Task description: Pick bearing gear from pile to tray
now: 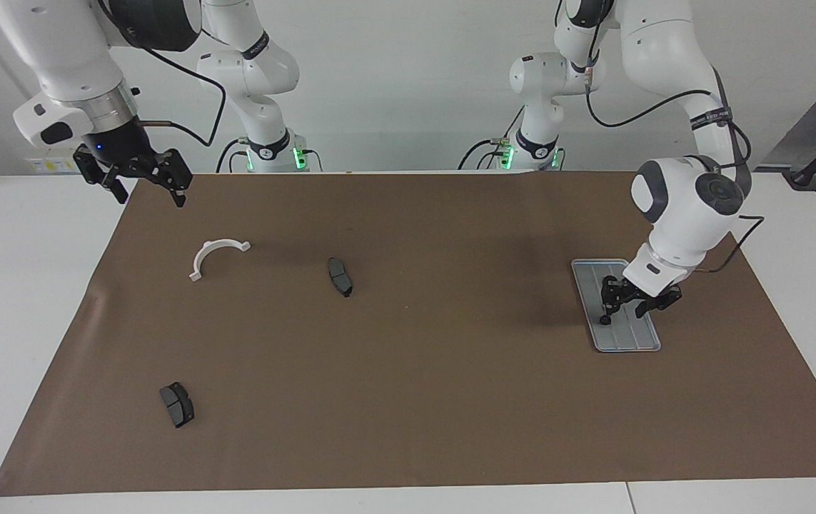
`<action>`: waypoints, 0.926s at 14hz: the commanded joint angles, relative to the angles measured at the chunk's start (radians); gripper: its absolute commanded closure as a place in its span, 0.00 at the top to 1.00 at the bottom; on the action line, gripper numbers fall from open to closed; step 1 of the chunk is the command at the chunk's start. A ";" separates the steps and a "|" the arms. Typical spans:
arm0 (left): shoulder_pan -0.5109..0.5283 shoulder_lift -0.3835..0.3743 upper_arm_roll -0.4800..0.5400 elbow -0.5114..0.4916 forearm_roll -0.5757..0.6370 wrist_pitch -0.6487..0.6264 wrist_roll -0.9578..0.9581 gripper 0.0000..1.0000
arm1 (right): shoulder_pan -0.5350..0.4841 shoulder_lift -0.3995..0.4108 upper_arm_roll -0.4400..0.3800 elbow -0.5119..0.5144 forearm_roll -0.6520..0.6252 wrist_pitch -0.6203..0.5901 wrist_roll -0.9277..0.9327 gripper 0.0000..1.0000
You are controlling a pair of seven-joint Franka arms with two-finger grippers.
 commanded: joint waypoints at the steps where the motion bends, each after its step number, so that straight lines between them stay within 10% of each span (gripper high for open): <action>1: 0.004 -0.014 -0.002 0.205 0.003 -0.296 -0.010 0.65 | -0.002 -0.020 0.000 -0.025 0.018 0.010 0.011 1.00; 6: -0.003 -0.070 0.000 0.361 0.003 -0.608 -0.030 1.00 | -0.002 -0.020 -0.001 -0.025 0.018 0.010 0.011 1.00; 13: -0.002 -0.221 -0.006 0.292 0.004 -0.624 -0.031 1.00 | -0.002 -0.020 -0.001 -0.025 0.018 0.010 0.011 1.00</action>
